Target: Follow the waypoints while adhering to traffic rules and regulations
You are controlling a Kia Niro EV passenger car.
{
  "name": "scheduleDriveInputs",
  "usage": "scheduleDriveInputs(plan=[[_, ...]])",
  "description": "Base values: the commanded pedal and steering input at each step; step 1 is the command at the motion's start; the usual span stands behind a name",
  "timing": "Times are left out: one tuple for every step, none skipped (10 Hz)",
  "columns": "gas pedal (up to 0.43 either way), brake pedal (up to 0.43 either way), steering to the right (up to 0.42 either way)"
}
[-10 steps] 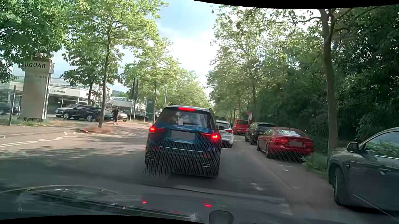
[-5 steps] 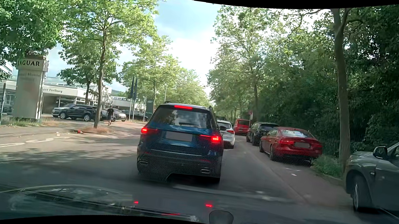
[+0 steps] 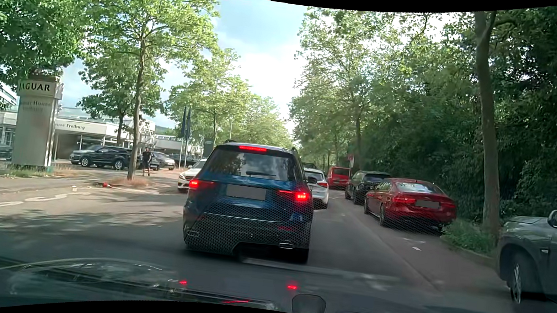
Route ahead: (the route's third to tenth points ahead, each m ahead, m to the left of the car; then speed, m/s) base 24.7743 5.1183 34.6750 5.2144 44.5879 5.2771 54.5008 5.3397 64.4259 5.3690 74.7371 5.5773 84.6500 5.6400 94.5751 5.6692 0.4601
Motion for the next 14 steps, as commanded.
scheduleDriveInputs(plan=[[0.000,0.183,-0.011],[0.000,0.177,-0.011],[0.000,0.171,-0.011],[0.000,0.165,-0.011],[0.000,0.165,-0.011],[0.000,0.165,-0.011],[0.000,0.165,-0.011],[0.000,0.171,-0.011],[0.000,0.171,-0.011],[0.000,0.189,-0.011],[0.000,0.220,-0.011],[0.000,0.232,-0.011],[0.000,0.238,-0.011],[0.000,0.250,-0.011]])
